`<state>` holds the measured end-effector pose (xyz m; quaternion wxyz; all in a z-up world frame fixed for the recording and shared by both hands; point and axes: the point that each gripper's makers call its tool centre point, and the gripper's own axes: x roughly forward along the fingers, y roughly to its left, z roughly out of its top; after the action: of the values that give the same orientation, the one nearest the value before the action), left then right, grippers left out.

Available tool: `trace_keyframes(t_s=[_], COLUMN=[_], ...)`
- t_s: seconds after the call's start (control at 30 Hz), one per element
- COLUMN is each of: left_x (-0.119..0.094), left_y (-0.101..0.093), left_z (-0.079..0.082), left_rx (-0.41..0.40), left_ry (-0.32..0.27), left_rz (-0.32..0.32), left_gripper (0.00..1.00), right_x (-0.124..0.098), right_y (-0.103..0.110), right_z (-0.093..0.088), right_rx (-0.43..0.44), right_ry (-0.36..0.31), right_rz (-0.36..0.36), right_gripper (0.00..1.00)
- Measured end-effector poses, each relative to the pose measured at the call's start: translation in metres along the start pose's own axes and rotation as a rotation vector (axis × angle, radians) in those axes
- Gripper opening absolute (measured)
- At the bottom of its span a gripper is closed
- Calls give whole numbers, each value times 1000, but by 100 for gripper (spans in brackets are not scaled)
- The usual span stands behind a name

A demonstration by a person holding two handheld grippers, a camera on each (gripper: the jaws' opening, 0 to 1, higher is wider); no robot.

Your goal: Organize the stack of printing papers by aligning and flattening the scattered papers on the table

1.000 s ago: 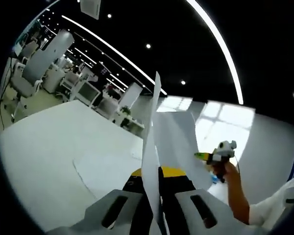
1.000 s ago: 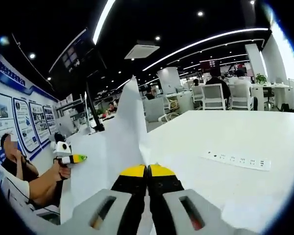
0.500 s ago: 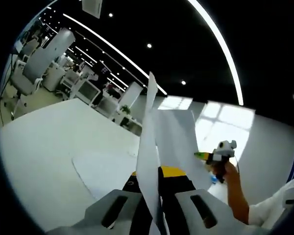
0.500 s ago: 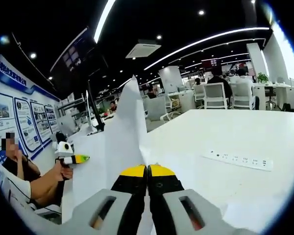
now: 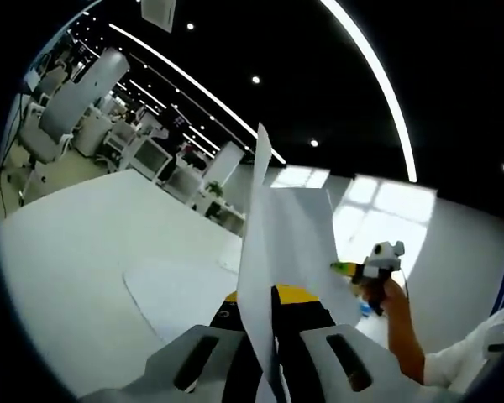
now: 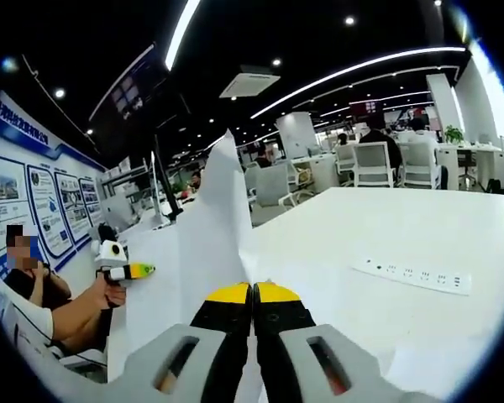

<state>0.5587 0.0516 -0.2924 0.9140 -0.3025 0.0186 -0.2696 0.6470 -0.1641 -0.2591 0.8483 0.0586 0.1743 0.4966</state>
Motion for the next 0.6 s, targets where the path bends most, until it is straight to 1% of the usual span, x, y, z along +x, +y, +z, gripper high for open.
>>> trace_keyframes(t_s=[0.03, 0.07, 0.23, 0.6], left_x=[-1, -1, -1, 0], left_y=[-3, -2, -4, -8], left_z=[-1, 2, 4, 3], left_rx=[0, 1, -8, -8], left_ry=[-1, -2, -7, -9], left_rz=[1, -1, -10, -12], left_gripper=[6, 6, 6, 6], right_x=[0, 1, 4, 9], right_y=[1, 3, 7, 15], right_z=[0, 0, -1, -5], right_rx=[-1, -4, -8, -17], right_ry=[0, 1, 5, 17], right_rz=[1, 5, 12, 26], right_gripper=[0, 0, 0, 0])
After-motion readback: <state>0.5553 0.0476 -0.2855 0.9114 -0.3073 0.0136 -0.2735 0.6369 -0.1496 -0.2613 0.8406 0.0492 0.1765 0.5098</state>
